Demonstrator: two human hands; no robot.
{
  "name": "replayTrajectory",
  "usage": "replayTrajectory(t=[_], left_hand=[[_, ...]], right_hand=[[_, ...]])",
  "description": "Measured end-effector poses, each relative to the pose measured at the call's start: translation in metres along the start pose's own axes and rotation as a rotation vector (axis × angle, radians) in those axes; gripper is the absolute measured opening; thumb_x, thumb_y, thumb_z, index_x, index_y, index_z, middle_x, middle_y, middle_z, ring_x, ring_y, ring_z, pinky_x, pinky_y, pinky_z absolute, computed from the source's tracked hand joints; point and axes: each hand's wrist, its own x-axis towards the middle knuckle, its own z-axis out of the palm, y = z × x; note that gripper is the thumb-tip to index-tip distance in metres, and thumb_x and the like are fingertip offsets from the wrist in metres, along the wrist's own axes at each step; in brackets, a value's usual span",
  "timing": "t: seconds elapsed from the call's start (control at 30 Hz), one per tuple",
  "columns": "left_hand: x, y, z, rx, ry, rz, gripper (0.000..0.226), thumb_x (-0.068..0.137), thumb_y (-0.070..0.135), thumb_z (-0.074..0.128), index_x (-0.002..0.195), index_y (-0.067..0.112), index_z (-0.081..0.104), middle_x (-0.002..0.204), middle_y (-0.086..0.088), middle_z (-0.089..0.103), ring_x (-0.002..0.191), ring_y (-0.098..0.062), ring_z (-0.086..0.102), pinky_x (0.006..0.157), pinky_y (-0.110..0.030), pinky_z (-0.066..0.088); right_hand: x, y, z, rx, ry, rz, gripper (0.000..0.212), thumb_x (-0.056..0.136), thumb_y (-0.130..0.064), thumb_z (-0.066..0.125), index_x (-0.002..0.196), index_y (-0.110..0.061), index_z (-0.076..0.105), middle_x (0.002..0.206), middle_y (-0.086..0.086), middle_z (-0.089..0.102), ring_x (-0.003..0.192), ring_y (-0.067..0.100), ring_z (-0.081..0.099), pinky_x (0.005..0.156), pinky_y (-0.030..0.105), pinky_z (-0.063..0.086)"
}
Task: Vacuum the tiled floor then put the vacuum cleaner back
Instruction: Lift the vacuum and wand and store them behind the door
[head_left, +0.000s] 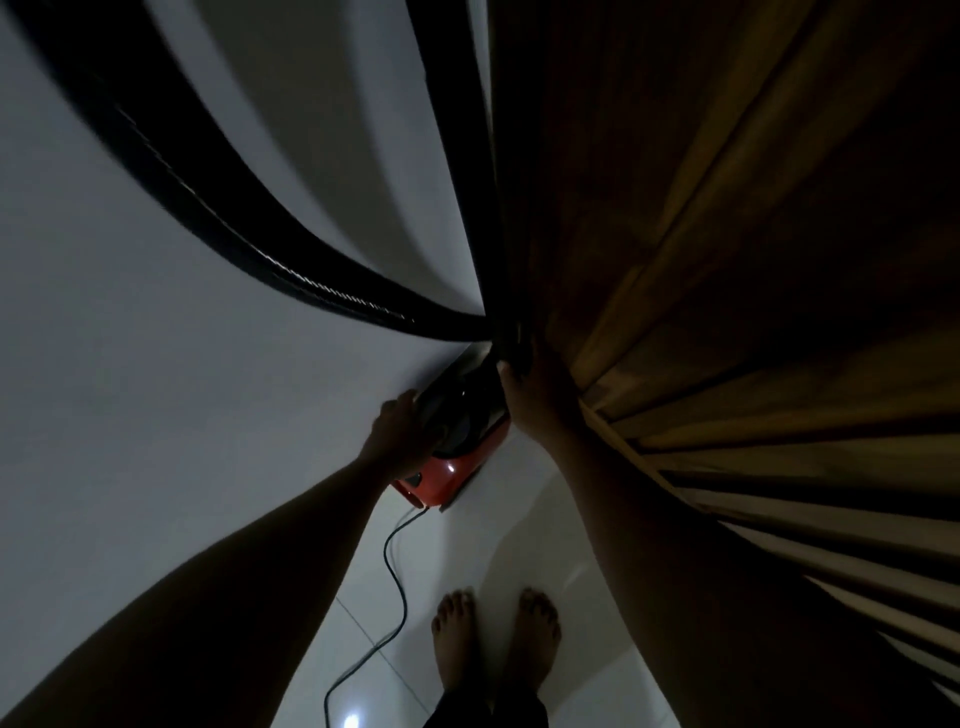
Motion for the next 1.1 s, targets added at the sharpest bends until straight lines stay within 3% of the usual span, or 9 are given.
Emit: replayTrajectory(t=[0.27,0.37,0.43,0.53,0.6,0.7,0.8,0.93,1.1], left_hand=[[-0.177,0.06,-0.094,-0.1,-0.036,0.117,0.084,0.085,0.05,0.071,0.153,0.017,0.035,0.148,-0.02,0.042,0.129,-0.039,0.049,0.101,-0.043,0.048],[-0.242,0.075,-0.125,-0.183,-0.076,0.14,0.107,0.065,0.063,0.074,0.153,0.015,0.036,0.149,-0.015,0.042,0.128,-0.037,0.053,0.105,-0.048,0.049],[-0.278,0.076,-0.141,-0.187,-0.103,0.18,0.099,0.068,0.054,0.077,0.15,0.014,0.04,0.146,-0.015,0.046,0.123,-0.037,0.057,0.102,-0.05,0.052],[-0.32,0.065,-0.152,-0.158,-0.114,0.24,0.095,0.071,0.055,0.075,0.15,0.017,0.039,0.133,-0.01,0.055,0.109,-0.033,0.065,0.089,-0.047,0.059],[-0.332,0.044,-0.14,-0.115,-0.107,0.338,0.077,0.082,0.051,0.074,0.146,0.021,0.042,0.114,0.005,0.055,0.09,-0.021,0.069,0.068,-0.031,0.059],[-0.357,0.019,-0.139,-0.068,-0.105,0.469,0.023,0.092,0.035,0.071,0.108,0.032,0.055,0.094,0.015,0.057,0.081,-0.016,0.071,0.059,-0.019,0.052],[-0.391,-0.002,-0.144,-0.041,-0.126,0.567,0.013,0.096,0.03,0.066,0.105,0.025,0.057,0.091,0.007,0.063,0.083,-0.017,0.066,0.067,-0.024,0.056],[-0.431,-0.023,-0.147,0.009,-0.177,0.642,0.039,0.094,0.033,0.069,0.125,0.012,0.058,0.114,-0.009,0.065,0.102,-0.025,0.065,0.093,-0.046,0.056],[-0.487,-0.037,-0.14,0.005,-0.183,0.712,0.049,0.088,0.023,0.075,0.128,0.001,0.057,0.104,-0.016,0.068,0.096,-0.029,0.066,0.093,-0.046,0.055]], right_hand=[[-0.147,-0.056,-0.095,0.015,-0.026,0.089,0.064,0.105,-0.024,0.061,0.162,-0.009,0.034,0.163,0.012,0.042,0.148,0.024,0.044,0.103,0.013,0.027],[-0.207,-0.072,-0.125,0.046,0.021,0.142,0.068,0.104,-0.022,0.061,0.163,-0.009,0.03,0.167,0.011,0.035,0.151,0.024,0.041,0.106,0.015,0.028],[-0.249,-0.081,-0.137,0.054,0.063,0.17,0.073,0.104,-0.022,0.062,0.164,-0.005,0.024,0.17,0.012,0.027,0.155,0.026,0.032,0.116,0.018,0.025],[-0.308,-0.088,-0.144,0.075,0.111,0.206,0.075,0.105,-0.024,0.061,0.164,-0.002,0.021,0.171,0.015,0.024,0.157,0.028,0.028,0.128,0.037,0.025],[-0.344,-0.078,-0.13,0.126,0.157,0.257,0.075,0.106,-0.027,0.059,0.165,-0.004,0.02,0.171,0.015,0.024,0.157,0.029,0.029,0.127,0.041,0.027],[-0.398,-0.078,-0.116,0.171,0.264,0.295,0.068,0.105,-0.027,0.062,0.161,-0.002,0.032,0.165,0.015,0.037,0.151,0.03,0.038,0.125,0.04,0.032],[-0.457,-0.082,-0.101,0.186,0.35,0.303,0.067,0.104,-0.027,0.063,0.159,0.001,0.035,0.163,0.016,0.041,0.151,0.032,0.04,0.125,0.038,0.032],[-0.526,-0.083,-0.086,0.23,0.424,0.354,0.068,0.104,-0.03,0.062,0.158,0.002,0.035,0.162,0.017,0.041,0.15,0.033,0.04,0.125,0.037,0.031],[-0.611,-0.08,-0.077,0.242,0.521,0.418,0.071,0.104,-0.033,0.062,0.157,0.004,0.035,0.162,0.019,0.04,0.15,0.035,0.039,0.124,0.038,0.032]])
